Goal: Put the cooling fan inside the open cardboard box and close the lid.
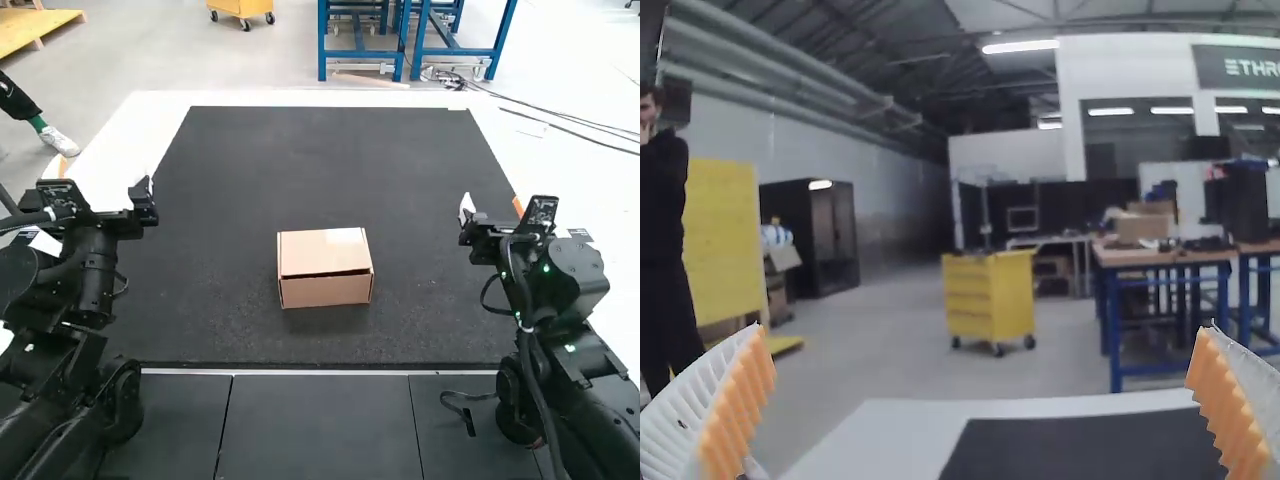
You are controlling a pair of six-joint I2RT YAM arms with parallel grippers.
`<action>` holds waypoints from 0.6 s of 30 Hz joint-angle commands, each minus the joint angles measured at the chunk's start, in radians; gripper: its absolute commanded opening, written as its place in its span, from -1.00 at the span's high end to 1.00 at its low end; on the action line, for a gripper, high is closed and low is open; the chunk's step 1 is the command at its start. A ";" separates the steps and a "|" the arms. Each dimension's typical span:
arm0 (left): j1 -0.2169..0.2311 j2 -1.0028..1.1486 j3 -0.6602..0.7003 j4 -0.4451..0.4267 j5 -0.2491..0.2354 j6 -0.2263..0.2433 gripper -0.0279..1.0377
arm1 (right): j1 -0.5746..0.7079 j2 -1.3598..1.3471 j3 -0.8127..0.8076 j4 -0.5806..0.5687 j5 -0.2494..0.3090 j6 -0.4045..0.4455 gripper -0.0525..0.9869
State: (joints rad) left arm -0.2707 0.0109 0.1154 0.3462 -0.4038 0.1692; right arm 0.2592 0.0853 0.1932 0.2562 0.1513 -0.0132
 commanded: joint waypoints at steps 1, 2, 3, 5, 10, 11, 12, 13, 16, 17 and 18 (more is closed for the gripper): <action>0.022 -0.012 -0.008 0.019 0.048 0.015 -0.87 | -0.025 -0.047 -0.014 0.026 0.013 -0.039 -0.73; 0.030 -0.012 -0.013 0.020 0.072 0.013 -0.87 | -0.025 -0.058 -0.018 0.026 0.005 -0.039 -0.73; 0.037 -0.012 -0.014 0.016 0.089 0.010 -0.87 | -0.025 -0.065 -0.023 0.028 0.002 -0.039 -0.73; 0.056 -0.012 -0.017 -0.016 0.143 -0.022 -0.86 | -0.025 -0.078 -0.040 0.029 -0.004 -0.044 -0.73; 0.125 -0.012 -0.019 -0.104 0.352 -0.146 -0.87 | -0.029 -0.082 -0.110 0.055 -0.033 -0.060 -0.74; 0.136 -0.012 -0.019 -0.105 0.375 -0.165 -0.87 | -0.035 -0.084 -0.127 0.066 -0.045 -0.060 -0.74; 0.143 -0.012 -0.022 -0.107 0.395 -0.175 -0.87 | -0.044 -0.085 -0.140 0.074 -0.053 -0.059 -0.75; 0.149 -0.012 -0.026 -0.110 0.399 -0.183 -0.87 | -0.057 -0.084 -0.149 0.087 -0.070 -0.056 -0.77; 0.166 -0.012 -0.045 -0.113 0.413 -0.206 -0.87 | -0.107 -0.085 -0.163 0.089 -0.139 -0.021 -0.84; 0.171 -0.012 -0.048 -0.122 0.415 -0.217 -0.87 | -0.129 -0.084 -0.166 0.087 -0.157 -0.011 -0.84; 0.179 -0.012 -0.053 -0.128 0.415 -0.217 -0.87 | -0.150 -0.084 -0.170 0.087 -0.179 0.002 -0.84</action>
State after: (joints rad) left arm -0.1108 0.0109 0.0792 0.2249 -0.0448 0.0002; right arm 0.1574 0.0227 0.1524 0.3283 0.0525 -0.0444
